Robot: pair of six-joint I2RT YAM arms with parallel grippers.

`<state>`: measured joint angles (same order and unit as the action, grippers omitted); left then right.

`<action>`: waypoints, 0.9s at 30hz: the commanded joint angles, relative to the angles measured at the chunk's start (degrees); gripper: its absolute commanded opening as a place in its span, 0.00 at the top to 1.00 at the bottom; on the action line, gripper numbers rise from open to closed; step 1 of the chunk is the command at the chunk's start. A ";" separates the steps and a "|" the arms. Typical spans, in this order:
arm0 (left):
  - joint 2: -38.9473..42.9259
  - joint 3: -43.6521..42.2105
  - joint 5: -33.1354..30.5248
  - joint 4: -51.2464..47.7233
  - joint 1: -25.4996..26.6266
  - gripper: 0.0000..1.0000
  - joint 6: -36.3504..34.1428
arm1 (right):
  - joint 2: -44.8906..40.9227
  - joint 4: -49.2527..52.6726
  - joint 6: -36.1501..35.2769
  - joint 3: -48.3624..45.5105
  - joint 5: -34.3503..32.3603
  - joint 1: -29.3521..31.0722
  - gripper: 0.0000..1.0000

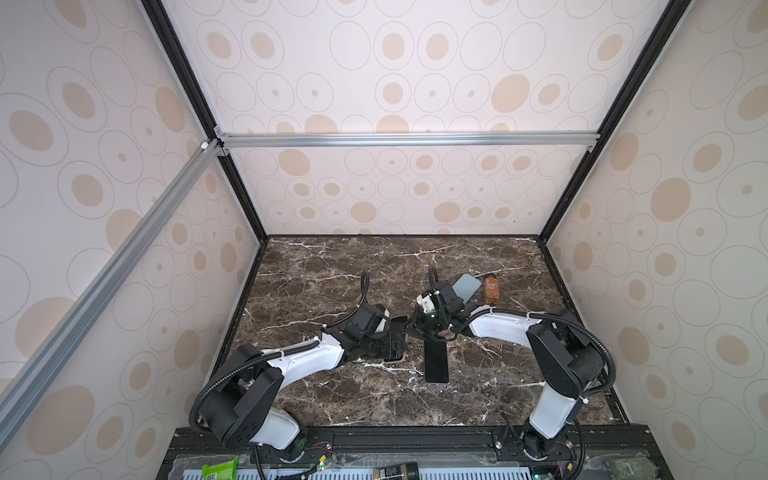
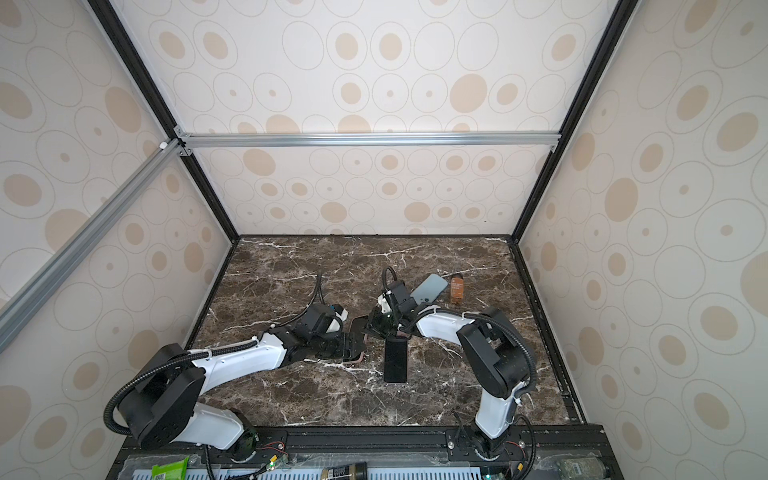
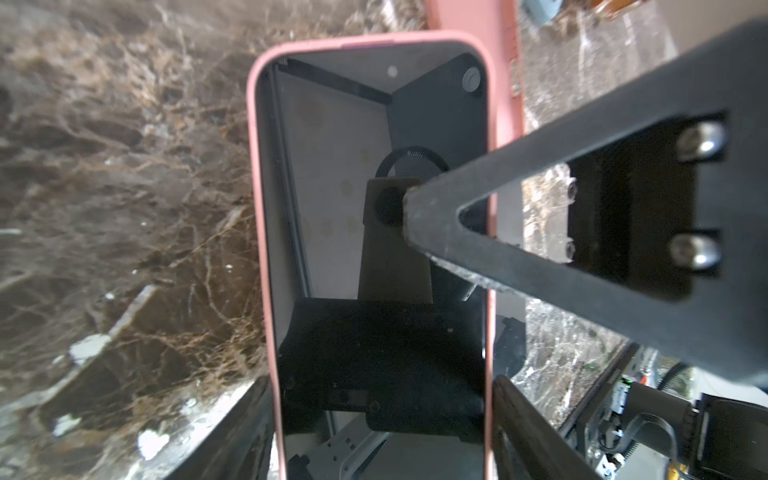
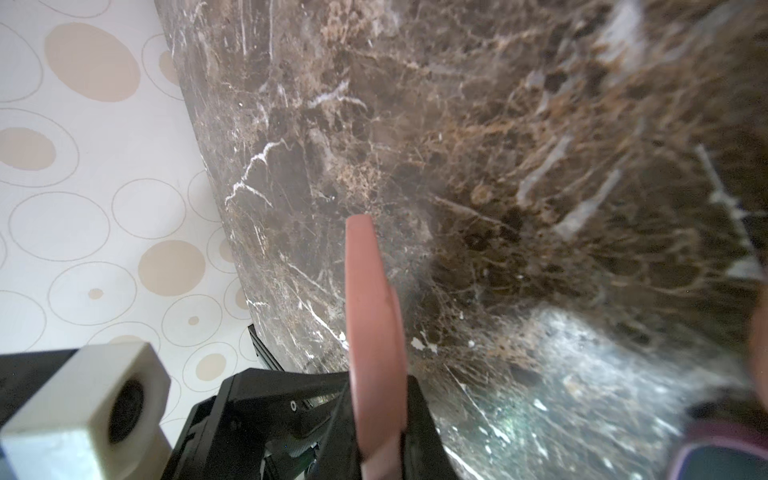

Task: Take the phone out of the phone case
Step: 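Raise the pink-cased phone upright between both grippers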

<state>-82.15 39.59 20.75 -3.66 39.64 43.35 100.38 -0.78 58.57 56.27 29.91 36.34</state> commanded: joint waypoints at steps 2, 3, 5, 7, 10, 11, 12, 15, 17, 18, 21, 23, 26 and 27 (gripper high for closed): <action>4.65 2.66 0.21 0.74 0.00 0.12 -1.54 | -5.93 2.09 -1.94 -0.79 -3.36 -0.13 0.93; 5.99 3.52 -0.16 -0.11 -0.16 0.06 -1.84 | -7.44 2.82 -2.92 -0.81 -3.85 -0.55 0.95; 8.74 5.21 -0.79 -1.20 -0.44 0.01 -2.50 | -11.59 4.56 -5.75 -0.82 -5.25 -1.48 0.98; 12.29 6.73 -1.20 -1.05 -0.90 0.01 -3.21 | -16.29 6.50 -9.28 -0.50 -6.38 -2.67 1.00; 18.05 7.12 -3.91 3.13 -0.96 0.01 -3.52 | -23.24 9.36 -14.75 0.67 -8.72 -4.07 1.00; 19.81 6.91 -5.13 4.77 -0.97 0.01 -3.32 | -25.21 9.93 -16.26 1.01 -9.42 -4.42 1.00; 21.68 6.82 -6.80 6.33 -1.04 0.01 -3.07 | -27.53 10.25 -17.70 1.12 -10.62 -4.81 1.00; 24.89 7.65 -7.76 10.16 -1.05 0.01 -3.56 | -33.74 8.81 -20.12 0.53 -13.53 -5.60 1.00; 24.96 9.83 -5.87 10.41 -1.33 0.01 -4.00 | -36.90 7.74 -21.06 0.56 -14.97 -5.94 1.00; 24.42 11.11 -4.51 10.67 -1.40 0.03 -4.03 | -37.96 7.51 -21.74 0.95 -15.08 -6.14 1.00; 22.60 13.15 0.81 13.88 -1.76 0.07 -2.93 | -39.27 7.26 -22.76 3.15 -12.53 -6.54 1.00; 21.71 13.14 4.57 17.86 -2.07 0.10 -1.75 | -40.28 3.01 -22.84 2.88 -8.21 -6.64 1.00; 20.04 12.92 9.98 22.59 -2.80 0.18 0.09 | -42.24 -5.33 -21.32 1.25 -4.44 -6.64 1.00; 19.52 12.63 10.88 23.29 -3.16 0.20 0.76 | -42.78 -6.90 -21.04 1.32 -3.83 -6.68 1.00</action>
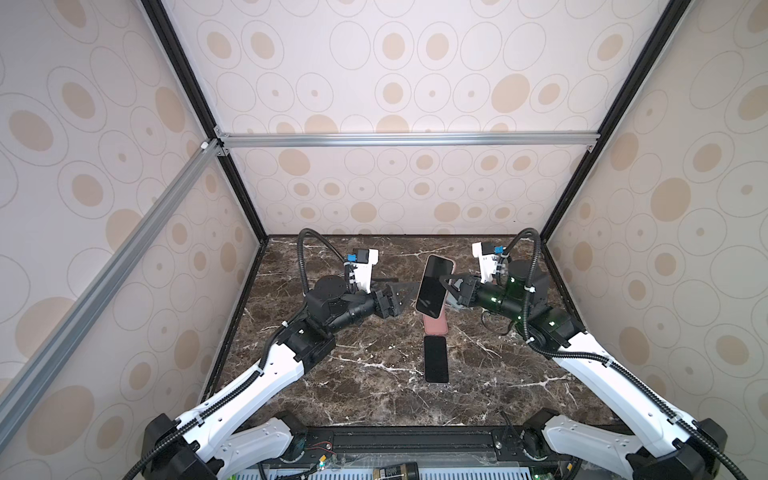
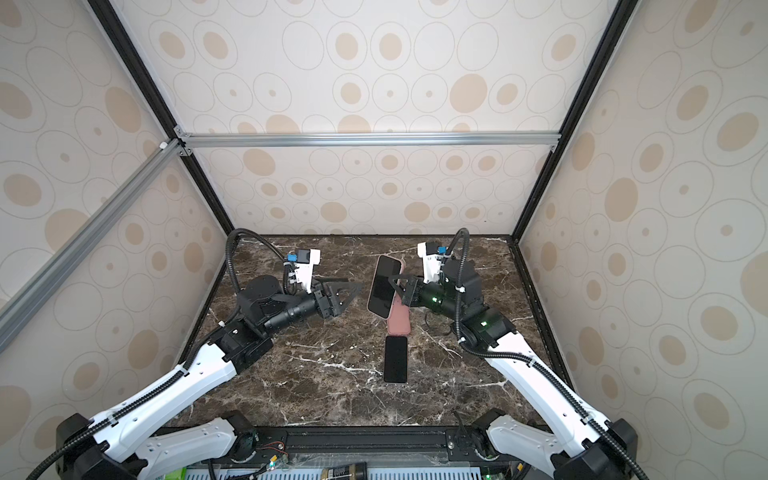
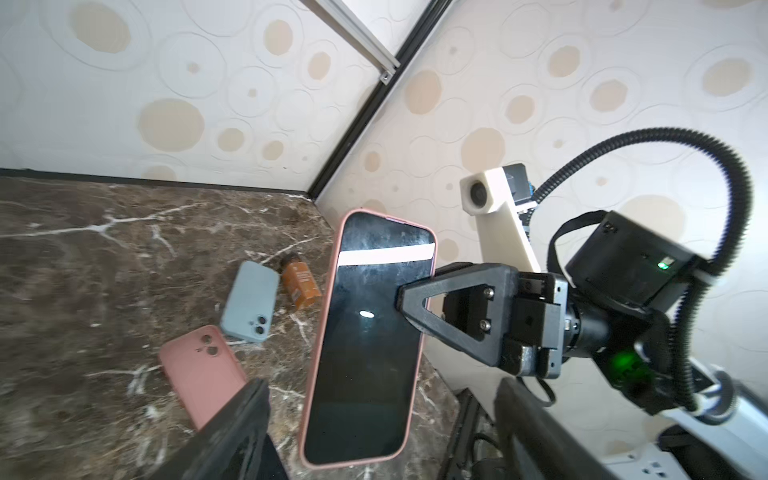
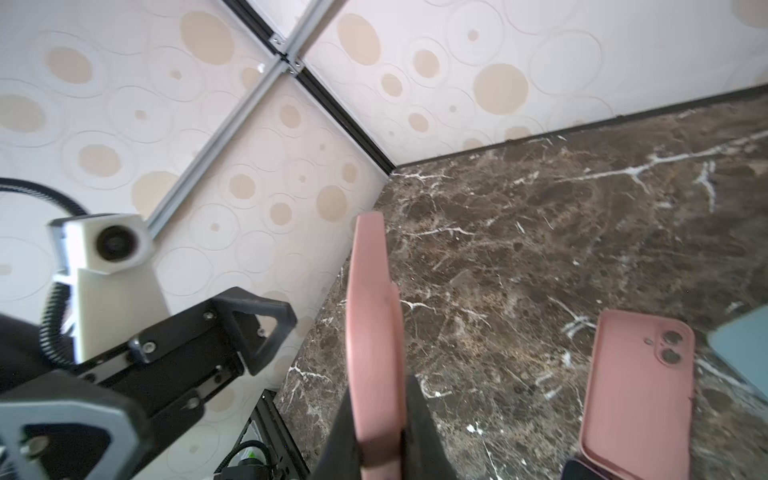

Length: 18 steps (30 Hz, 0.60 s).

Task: Take the phone out of the phone case
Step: 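Raise the pink-cased phone upright between both grippers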

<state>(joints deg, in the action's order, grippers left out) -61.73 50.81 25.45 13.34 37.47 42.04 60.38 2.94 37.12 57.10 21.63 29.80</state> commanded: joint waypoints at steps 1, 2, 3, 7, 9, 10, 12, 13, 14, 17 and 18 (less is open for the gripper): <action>-1.10 0.90 7.12 7.41 -1.26 0.20 2.69 | -3.22 -11.50 0.39 0.77 5.36 -0.12 1.00; -1.11 0.20 7.86 8.62 -1.43 0.20 3.37 | -3.48 -12.14 0.59 1.00 6.02 -0.13 1.00; -0.94 -0.73 8.47 10.31 -1.80 0.20 4.21 | -3.83 -13.10 1.06 1.20 6.83 -0.14 1.00; -0.66 -3.87 13.18 18.49 -3.04 0.20 7.98 | -4.61 -18.71 4.50 0.74 9.62 -0.11 1.00; -0.84 -5.37 16.58 25.35 -3.15 0.22 10.96 | -4.27 -22.36 7.32 0.12 10.79 -0.17 1.00; -1.08 -6.00 18.44 29.51 -3.11 0.24 12.84 | -3.85 -25.23 9.16 -0.29 11.62 -0.11 1.00; -1.61 -6.96 21.22 36.72 -3.11 0.28 16.20 | -3.01 -29.76 12.38 -0.80 12.78 -0.10 1.00; -1.88 -7.25 22.43 39.87 -3.11 0.29 17.95 | -2.65 -32.11 13.87 -1.24 12.98 -0.11 1.00; -2.03 -7.38 23.24 41.99 -3.12 0.30 18.99 | -2.38 -34.15 15.05 -1.69 12.88 -0.15 1.00; -1.75 -7.20 24.04 43.93 -3.13 0.34 19.76 | -1.72 -39.32 17.94 -2.97 12.03 -0.10 1.00; -1.51 -7.00 24.08 43.51 -3.15 0.36 19.45 | -1.51 -39.77 18.28 -2.96 12.18 -0.17 1.00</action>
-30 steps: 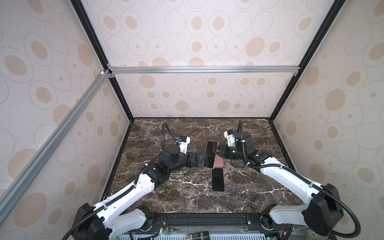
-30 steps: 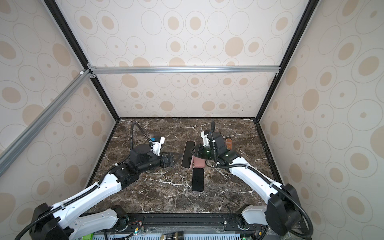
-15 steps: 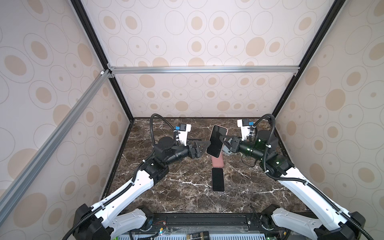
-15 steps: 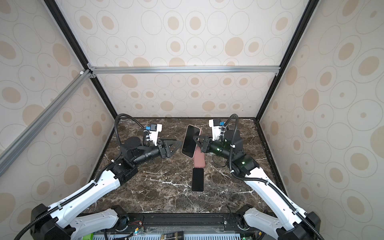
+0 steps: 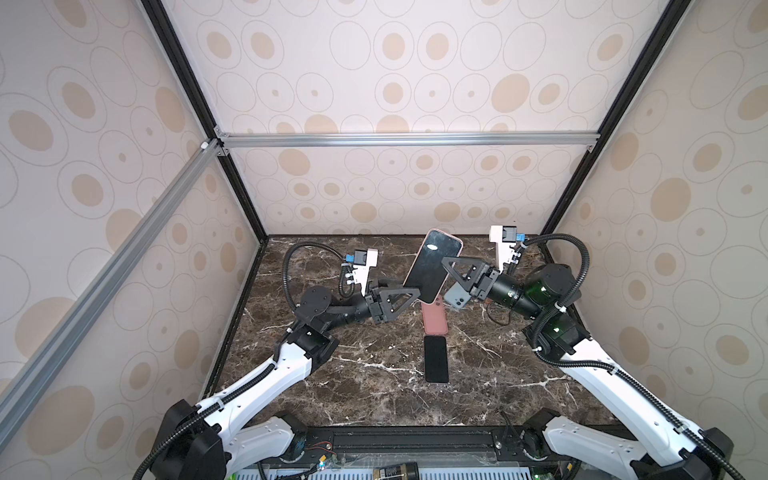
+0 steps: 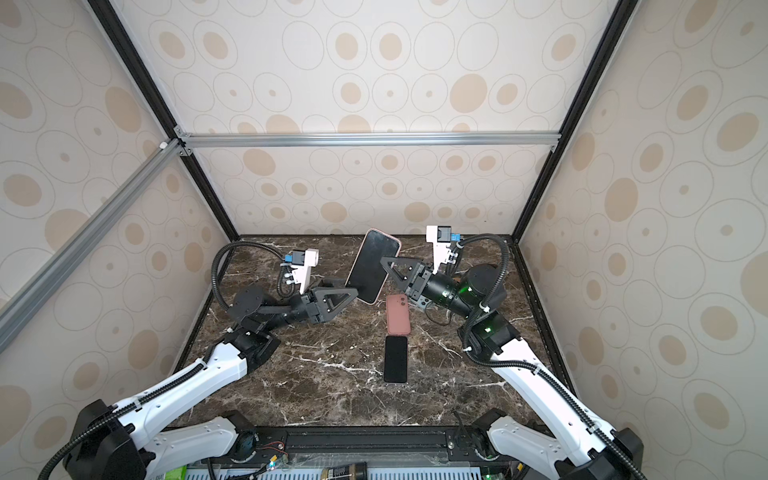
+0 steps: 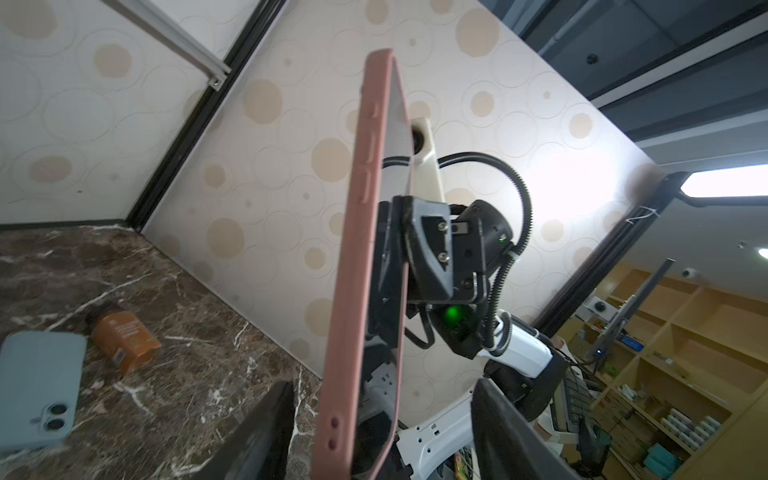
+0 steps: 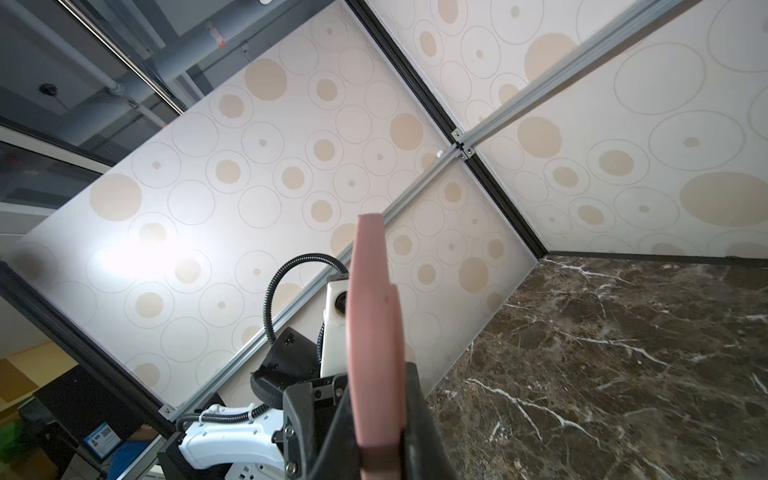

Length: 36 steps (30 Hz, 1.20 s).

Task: Take the phone out of the phone case

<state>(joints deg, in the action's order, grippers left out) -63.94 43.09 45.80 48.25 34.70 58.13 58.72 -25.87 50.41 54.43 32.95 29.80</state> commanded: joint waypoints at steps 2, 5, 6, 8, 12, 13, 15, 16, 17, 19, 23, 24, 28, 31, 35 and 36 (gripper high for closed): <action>0.92 1.14 3.75 7.21 -0.34 0.42 2.50 | 0.58 -11.56 5.54 -0.32 1.05 -0.14 1.00; 1.02 1.12 3.78 6.60 -0.37 0.49 2.19 | 0.87 -13.35 6.64 -0.94 0.97 -0.11 1.00; 1.01 1.12 3.69 6.36 -0.36 0.50 2.04 | 0.96 -13.94 6.98 -1.18 0.89 -0.10 1.00; 0.93 1.03 3.49 6.24 -0.34 0.55 1.99 | 1.26 -14.67 7.42 -1.29 1.10 -0.14 1.00; 0.63 0.99 3.14 7.13 -0.34 0.66 2.33 | 1.74 -14.74 7.59 -1.41 2.35 -0.09 1.00; 0.45 1.02 3.18 7.65 -0.38 0.68 2.66 | 1.74 -14.81 7.51 -1.68 2.46 -0.03 1.00; 0.18 1.20 3.17 8.30 -0.37 0.72 3.00 | 1.57 -14.81 7.65 -2.27 2.15 -0.08 1.00; 0.09 1.37 3.19 8.54 -0.35 0.74 3.05 | 1.51 -14.85 7.65 -2.49 2.12 -0.03 1.00; 0.05 1.46 3.15 8.61 -0.39 0.77 3.08 | 1.42 -14.94 7.64 -2.62 2.12 -0.03 1.00; -0.12 1.61 3.33 8.69 -0.35 0.83 3.04 | 1.33 -14.86 7.44 -2.87 2.02 -0.09 1.00; 0.12 1.64 3.11 7.73 -0.33 0.95 2.16 | 0.27 -12.17 5.53 -3.21 0.83 -0.08 1.00; 0.26 1.77 3.00 7.04 -0.40 0.98 1.73 | -0.23 -11.17 4.63 -3.33 0.56 -0.04 1.00; 1.60 2.82 1.66 1.01 -0.38 1.00 -2.65 | -3.05 -7.02 0.01 -4.72 -2.47 -0.03 0.68; 3.51 4.55 -0.97 -7.10 -0.49 1.00 -10.01 | -6.33 0.74 -9.40 -5.19 -7.60 -0.02 0.34; 6.02 5.54 -9.55 -17.95 -0.48 1.00 -20.41 | -9.09 14.33 -23.31 -3.95 -15.46 -0.11 0.02; 6.02 6.26 -10.67 -20.18 -0.50 1.00 -22.95 | -9.53 18.90 -26.51 -2.61 -16.68 -0.03 0.02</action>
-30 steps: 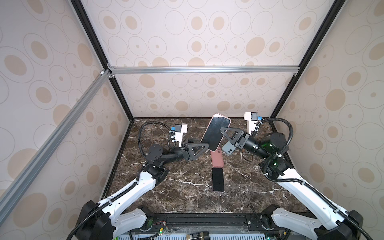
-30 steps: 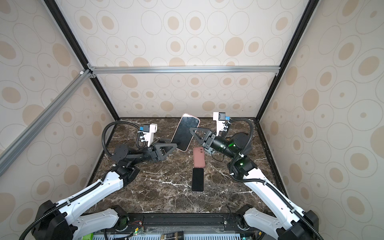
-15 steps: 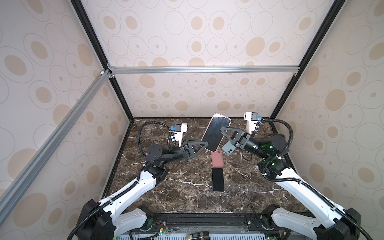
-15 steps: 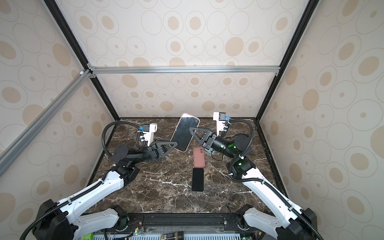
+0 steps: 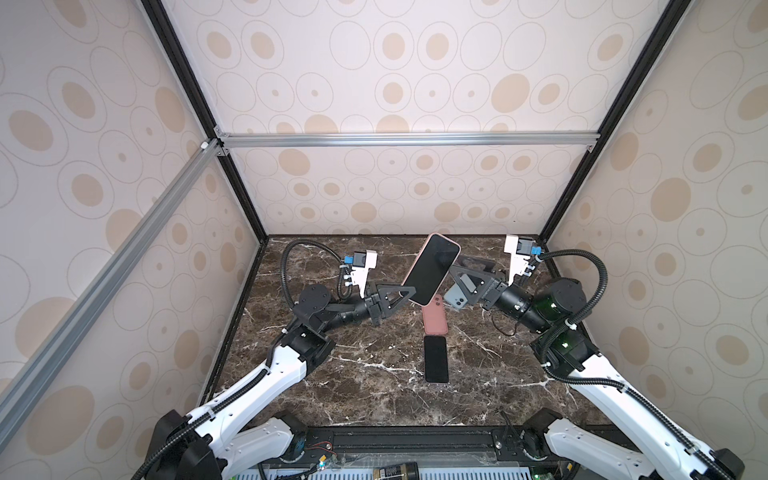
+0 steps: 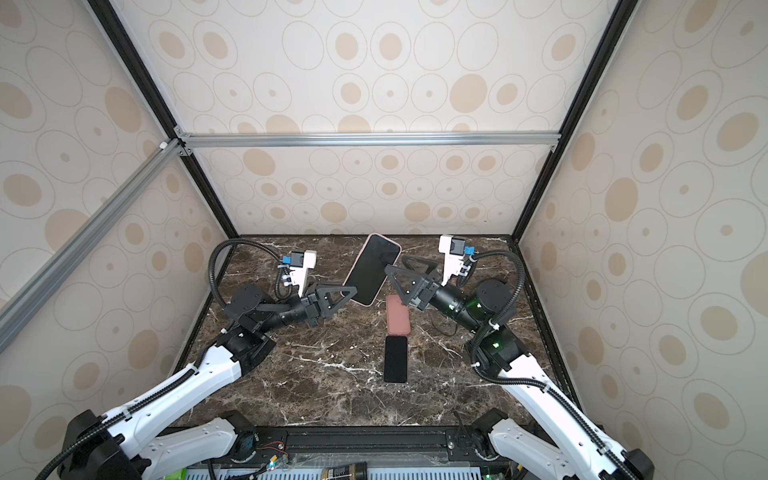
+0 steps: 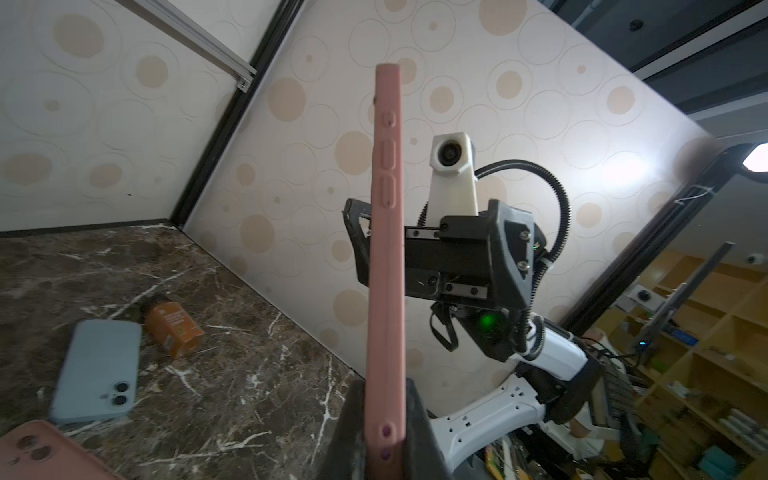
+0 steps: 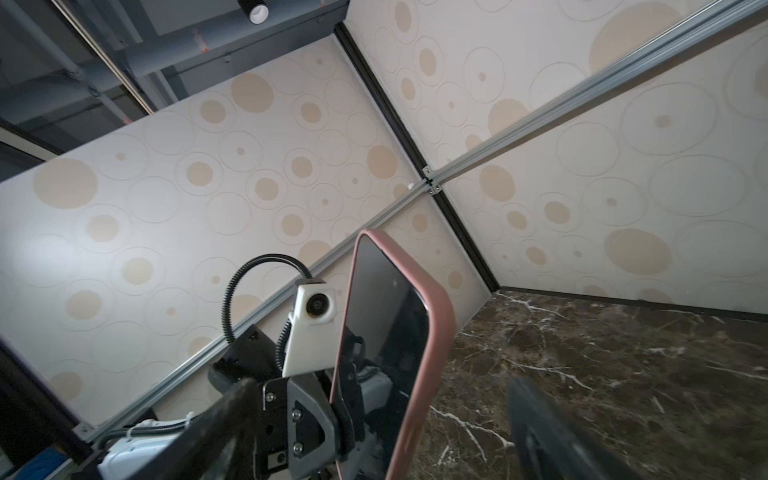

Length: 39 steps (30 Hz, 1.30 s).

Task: Take the phone out of the phone case

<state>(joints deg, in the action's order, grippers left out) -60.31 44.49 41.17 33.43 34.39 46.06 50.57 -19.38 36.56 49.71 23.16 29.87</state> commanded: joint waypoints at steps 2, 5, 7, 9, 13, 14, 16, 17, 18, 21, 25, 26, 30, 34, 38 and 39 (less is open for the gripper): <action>1.67 7.98 -7.57 -12.48 -0.17 1.00 -15.91 | -1.85 21.13 -16.96 5.31 -9.79 -0.21 0.01; 0.78 11.84 -7.12 -20.31 -0.17 1.00 -20.69 | -1.28 35.35 -22.77 11.88 -14.09 -0.30 0.18; -0.07 14.46 -5.91 -24.78 -0.29 1.00 -23.16 | 0.79 43.80 -28.28 16.90 -14.93 -0.75 0.20; -1.24 16.95 -4.43 -29.19 -0.24 1.00 -25.80 | 3.57 51.36 -32.28 22.26 -12.33 -2.79 0.18; -2.31 20.27 -3.71 -34.52 -0.27 1.00 -29.12 | 6.31 56.13 -33.46 26.90 1.93 -10.30 0.17; -2.52 21.09 -3.83 -35.71 -0.29 1.00 -29.92 | 6.60 56.06 -32.87 27.50 6.61 -12.59 0.17; -3.09 22.64 -2.50 -37.87 -0.27 1.00 -31.72 | 7.00 54.41 -31.04 28.08 16.01 -16.73 0.17; -3.23 23.12 -2.12 -38.85 -0.22 1.00 -33.19 | 7.15 52.36 -29.54 27.99 20.65 -18.08 0.18; -3.31 23.27 -2.17 -39.59 -0.27 1.00 -34.52 | 7.35 50.09 -28.17 27.61 25.39 -19.22 0.18; -3.47 23.24 -2.40 -41.74 -0.29 1.00 -38.76 | 7.53 42.90 -25.05 26.16 33.81 -19.75 0.20; -3.24 21.76 6.04 -40.13 -0.25 1.00 -43.33 | 7.92 39.26 -24.64 25.67 37.50 -19.78 0.20; -3.02 21.45 7.65 -39.55 -0.28 1.00 -44.02 | 8.07 38.94 -24.98 25.71 38.47 -19.69 0.21; -1.58 19.97 13.27 -36.32 -0.29 1.00 -45.56 | 8.54 39.75 -27.20 26.22 40.96 -19.49 0.25; 0.46 18.43 15.69 -33.89 -0.27 1.00 -46.63 | 8.37 39.93 -26.81 26.51 41.31 -18.91 0.27; 2.12 17.39 15.35 -33.32 -0.26 1.00 -47.44 | 8.39 39.39 -24.57 27.34 43.08 -16.82 0.27; 2.34 17.30 15.42 -33.25 -0.28 1.00 -47.63 | 8.54 38.93 -23.61 27.35 43.74 -16.07 0.27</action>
<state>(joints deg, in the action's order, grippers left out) -59.94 61.17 53.89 -5.19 34.37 1.58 59.09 21.30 11.42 75.85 63.40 12.34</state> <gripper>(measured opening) 0.115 0.731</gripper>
